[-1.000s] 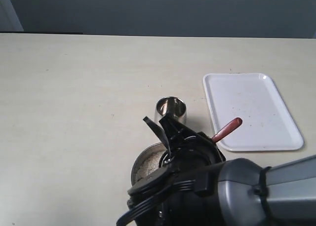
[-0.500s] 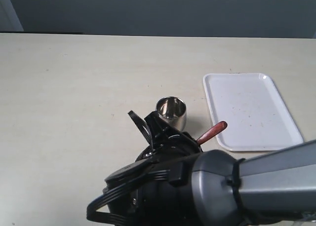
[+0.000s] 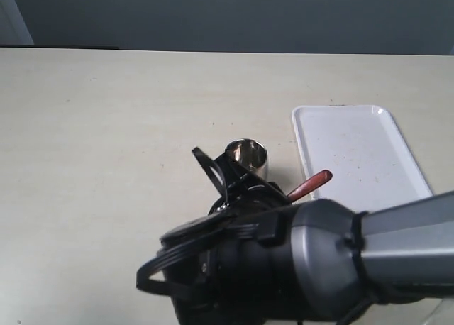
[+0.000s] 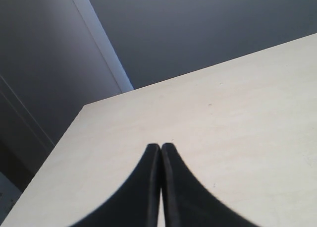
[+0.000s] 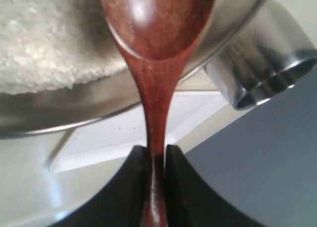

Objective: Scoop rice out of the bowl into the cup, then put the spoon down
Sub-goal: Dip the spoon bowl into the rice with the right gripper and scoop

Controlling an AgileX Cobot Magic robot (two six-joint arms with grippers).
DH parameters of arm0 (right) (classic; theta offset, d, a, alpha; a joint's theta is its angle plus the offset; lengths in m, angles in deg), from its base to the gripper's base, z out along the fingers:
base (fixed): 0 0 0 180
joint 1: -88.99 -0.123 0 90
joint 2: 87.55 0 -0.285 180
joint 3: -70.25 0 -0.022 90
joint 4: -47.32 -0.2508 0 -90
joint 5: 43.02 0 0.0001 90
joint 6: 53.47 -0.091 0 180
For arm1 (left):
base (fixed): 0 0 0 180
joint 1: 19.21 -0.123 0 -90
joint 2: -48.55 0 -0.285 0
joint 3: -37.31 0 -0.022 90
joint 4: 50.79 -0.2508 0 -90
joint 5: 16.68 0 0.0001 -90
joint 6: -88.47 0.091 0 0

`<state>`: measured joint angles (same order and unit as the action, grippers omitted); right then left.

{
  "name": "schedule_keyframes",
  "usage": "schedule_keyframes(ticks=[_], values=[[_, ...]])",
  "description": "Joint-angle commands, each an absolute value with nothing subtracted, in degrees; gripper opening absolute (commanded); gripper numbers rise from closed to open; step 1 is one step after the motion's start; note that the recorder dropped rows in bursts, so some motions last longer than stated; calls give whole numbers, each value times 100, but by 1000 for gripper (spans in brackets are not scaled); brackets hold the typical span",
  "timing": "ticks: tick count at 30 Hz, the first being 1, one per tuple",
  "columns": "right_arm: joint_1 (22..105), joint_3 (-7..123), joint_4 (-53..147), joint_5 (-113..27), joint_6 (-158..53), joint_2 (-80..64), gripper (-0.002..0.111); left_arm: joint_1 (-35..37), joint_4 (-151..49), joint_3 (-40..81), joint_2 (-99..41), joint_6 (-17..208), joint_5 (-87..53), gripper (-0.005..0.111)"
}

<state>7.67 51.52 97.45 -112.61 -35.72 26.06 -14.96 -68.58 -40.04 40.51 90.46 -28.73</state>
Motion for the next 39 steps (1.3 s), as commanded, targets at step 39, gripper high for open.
schedule_keyframes(ticks=[39], values=[[964,4885,9043,-11298,-2802,2578,-1,-1452,-6828,-3991,4077,9010,-2842,0]])
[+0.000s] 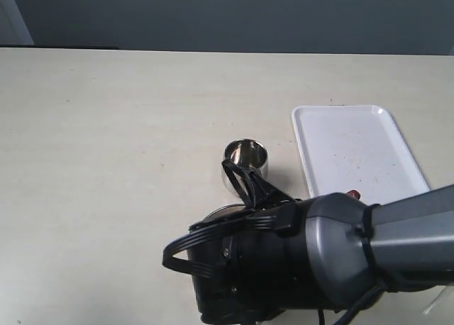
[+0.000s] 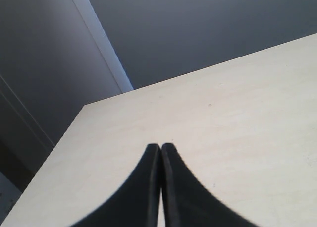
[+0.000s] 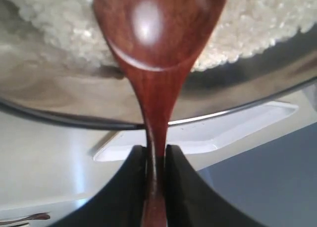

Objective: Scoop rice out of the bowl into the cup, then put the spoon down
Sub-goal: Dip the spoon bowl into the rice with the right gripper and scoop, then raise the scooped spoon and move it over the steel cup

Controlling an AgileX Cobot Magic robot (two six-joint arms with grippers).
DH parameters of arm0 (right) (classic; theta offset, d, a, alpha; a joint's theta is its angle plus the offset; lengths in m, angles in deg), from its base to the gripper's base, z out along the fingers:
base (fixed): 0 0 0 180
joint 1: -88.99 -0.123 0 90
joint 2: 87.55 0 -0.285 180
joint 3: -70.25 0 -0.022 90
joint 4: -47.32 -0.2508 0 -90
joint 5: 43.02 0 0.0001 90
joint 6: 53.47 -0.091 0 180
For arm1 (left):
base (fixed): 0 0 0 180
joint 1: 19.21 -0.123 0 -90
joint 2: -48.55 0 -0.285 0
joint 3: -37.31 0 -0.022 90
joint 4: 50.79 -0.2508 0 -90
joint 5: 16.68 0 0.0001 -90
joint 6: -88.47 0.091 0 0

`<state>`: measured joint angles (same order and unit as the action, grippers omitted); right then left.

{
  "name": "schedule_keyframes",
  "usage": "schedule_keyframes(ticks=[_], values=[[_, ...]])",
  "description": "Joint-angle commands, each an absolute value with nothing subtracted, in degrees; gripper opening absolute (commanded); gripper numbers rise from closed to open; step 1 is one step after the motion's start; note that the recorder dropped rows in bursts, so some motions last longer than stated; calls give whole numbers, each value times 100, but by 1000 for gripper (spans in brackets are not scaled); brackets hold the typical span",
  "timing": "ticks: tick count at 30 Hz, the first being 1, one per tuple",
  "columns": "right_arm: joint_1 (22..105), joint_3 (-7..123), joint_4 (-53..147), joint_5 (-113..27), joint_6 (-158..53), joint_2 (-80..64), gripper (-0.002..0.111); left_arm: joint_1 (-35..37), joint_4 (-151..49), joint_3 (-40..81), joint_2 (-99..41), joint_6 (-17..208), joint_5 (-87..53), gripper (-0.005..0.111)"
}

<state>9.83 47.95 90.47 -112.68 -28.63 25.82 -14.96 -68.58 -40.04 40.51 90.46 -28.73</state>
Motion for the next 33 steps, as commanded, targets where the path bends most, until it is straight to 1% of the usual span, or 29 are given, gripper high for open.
schedule_keyframes(ticks=[1,5,11,13,17,19,23,33], values=[[964,4885,9062,-11298,-2802,2578,-1,-1452,-6828,-3991,4077,9010,-2842,0],[964,4885,9072,-11298,-2759,2871,-1,-1452,-6828,-3991,4077,9010,-2842,0],[964,4885,9173,-11298,-2865,2870,-1,-1395,-6828,-3991,4077,9010,-2826,0],[964,4919,8890,-11298,-2865,2870,-1,-1395,-6828,-3991,4077,9010,-2826,0],[1023,5664,8724,-11298,-2892,2870,-1,-1395,-6828,-3991,4077,9010,-2826,0],[1179,5919,8224,-11298,-2892,2870,-1,-1395,-6828,-3991,4077,9010,-2826,0],[1364,5942,8127,-11298,-2892,2796,-1,-1395,-6828,-3991,4077,9010,-2826,0],[1416,5942,7798,-11298,-2698,2456,-1,-1395,-6828,-3991,4077,9010,-2826,0]])
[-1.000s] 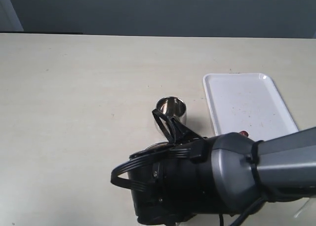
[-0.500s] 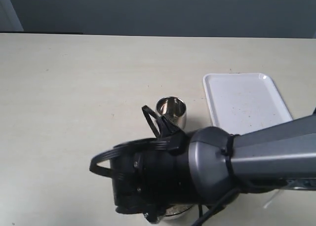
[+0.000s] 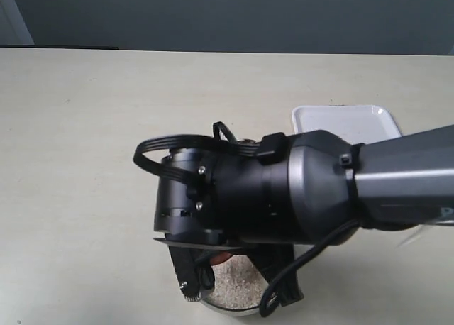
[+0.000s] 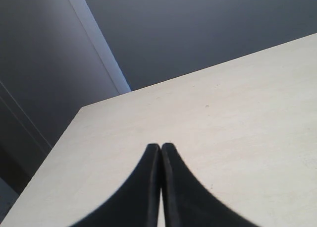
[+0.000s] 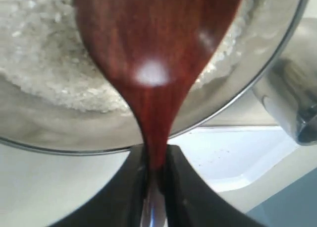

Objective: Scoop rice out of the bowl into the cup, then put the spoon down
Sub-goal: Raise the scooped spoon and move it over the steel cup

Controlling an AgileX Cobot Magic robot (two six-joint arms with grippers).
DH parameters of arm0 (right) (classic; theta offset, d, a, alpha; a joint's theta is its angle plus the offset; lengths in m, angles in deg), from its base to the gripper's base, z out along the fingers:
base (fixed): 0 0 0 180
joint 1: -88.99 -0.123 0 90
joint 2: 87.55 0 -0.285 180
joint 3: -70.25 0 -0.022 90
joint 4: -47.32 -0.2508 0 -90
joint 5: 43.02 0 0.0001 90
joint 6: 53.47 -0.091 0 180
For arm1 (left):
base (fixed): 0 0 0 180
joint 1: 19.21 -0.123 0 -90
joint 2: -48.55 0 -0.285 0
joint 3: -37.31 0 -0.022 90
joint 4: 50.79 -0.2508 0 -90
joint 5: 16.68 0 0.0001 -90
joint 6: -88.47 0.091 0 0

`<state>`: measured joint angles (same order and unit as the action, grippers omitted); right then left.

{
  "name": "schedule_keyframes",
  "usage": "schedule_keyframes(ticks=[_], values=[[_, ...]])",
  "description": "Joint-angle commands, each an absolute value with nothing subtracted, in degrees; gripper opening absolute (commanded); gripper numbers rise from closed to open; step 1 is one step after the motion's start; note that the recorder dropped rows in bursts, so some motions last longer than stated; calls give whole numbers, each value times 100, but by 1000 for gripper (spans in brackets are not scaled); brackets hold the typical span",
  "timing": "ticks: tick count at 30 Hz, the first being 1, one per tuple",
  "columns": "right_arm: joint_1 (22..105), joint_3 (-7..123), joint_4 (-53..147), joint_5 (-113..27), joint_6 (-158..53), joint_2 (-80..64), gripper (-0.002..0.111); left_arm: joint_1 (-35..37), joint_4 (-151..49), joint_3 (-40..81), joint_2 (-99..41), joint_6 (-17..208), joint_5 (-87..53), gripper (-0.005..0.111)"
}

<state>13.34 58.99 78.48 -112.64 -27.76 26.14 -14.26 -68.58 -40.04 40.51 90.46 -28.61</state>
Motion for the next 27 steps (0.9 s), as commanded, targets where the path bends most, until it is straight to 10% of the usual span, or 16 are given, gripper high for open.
schedule_keyframes(ticks=[1,27], values=[[1512,5942,7798,-11298,-2698,2419,-1,-1395,-6828,-3991,4077,9010,-2826,0],[3528,5971,9503,-11298,-2698,2241,-1,-1395,-6838,-3991,4077,9010,-2843,0]])
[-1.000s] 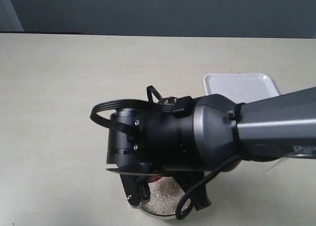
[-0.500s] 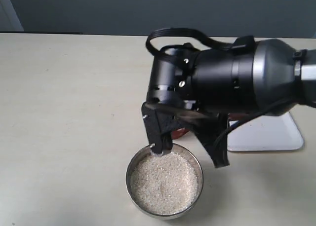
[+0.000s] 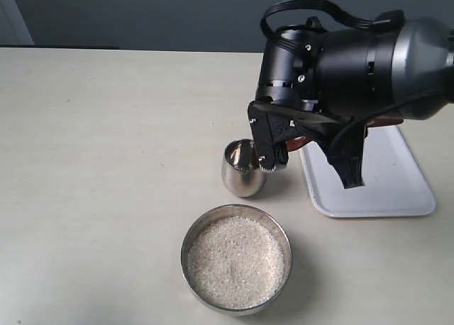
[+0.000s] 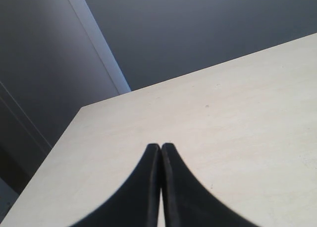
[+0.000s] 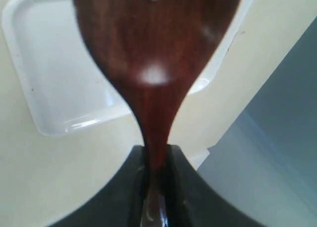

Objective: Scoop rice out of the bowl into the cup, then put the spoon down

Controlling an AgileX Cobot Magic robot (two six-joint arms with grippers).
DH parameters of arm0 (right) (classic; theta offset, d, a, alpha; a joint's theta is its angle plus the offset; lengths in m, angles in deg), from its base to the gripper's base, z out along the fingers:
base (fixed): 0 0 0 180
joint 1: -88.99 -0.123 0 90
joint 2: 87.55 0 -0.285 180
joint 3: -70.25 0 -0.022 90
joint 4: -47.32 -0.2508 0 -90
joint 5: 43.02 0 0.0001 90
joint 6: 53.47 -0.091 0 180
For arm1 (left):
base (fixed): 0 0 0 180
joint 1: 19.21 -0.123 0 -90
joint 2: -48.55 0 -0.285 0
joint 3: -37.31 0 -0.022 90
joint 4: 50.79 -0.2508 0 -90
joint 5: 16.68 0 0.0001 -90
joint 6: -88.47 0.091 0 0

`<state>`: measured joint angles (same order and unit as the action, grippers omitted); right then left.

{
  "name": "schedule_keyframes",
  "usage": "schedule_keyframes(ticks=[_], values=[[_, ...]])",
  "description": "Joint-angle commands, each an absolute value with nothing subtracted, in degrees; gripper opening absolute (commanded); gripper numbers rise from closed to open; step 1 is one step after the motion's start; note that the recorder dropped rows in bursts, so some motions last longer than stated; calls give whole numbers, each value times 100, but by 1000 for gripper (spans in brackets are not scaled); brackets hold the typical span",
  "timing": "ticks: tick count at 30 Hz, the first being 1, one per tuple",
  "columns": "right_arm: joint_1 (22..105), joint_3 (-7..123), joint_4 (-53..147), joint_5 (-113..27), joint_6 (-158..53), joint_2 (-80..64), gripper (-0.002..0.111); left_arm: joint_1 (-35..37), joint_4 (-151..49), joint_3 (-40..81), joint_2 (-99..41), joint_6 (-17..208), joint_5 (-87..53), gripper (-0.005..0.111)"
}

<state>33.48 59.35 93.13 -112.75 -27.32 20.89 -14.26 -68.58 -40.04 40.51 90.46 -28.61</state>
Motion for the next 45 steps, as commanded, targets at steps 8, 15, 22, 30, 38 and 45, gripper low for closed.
schedule_keyframes(ticks=[8,15,22,30,38,45], values=[[3650,6376,9562,-11298,-2698,2586,-1,-1395,-6838,-3991,4077,9010,-2843,0],[3700,6876,9552,-11189,-2698,2772,-1,-1395,-6838,-3991,4077,9010,-2843,0],[3700,6991,10069,-10838,-2824,3227,-1,-1395,-6838,-3991,4077,9010,-2843,0],[3700,6991,10283,-10810,-3020,3381,-1,-1395,-6838,-3991,4077,9010,-2843,0],[3700,6991,10212,-10758,-3031,3381,-1,-1395,-6838,-3991,4077,9010,-2843,0],[3663,6991,10420,-10865,-3230,3381,-1,-1395,-6838,-3991,4077,9010,-2843,0]])
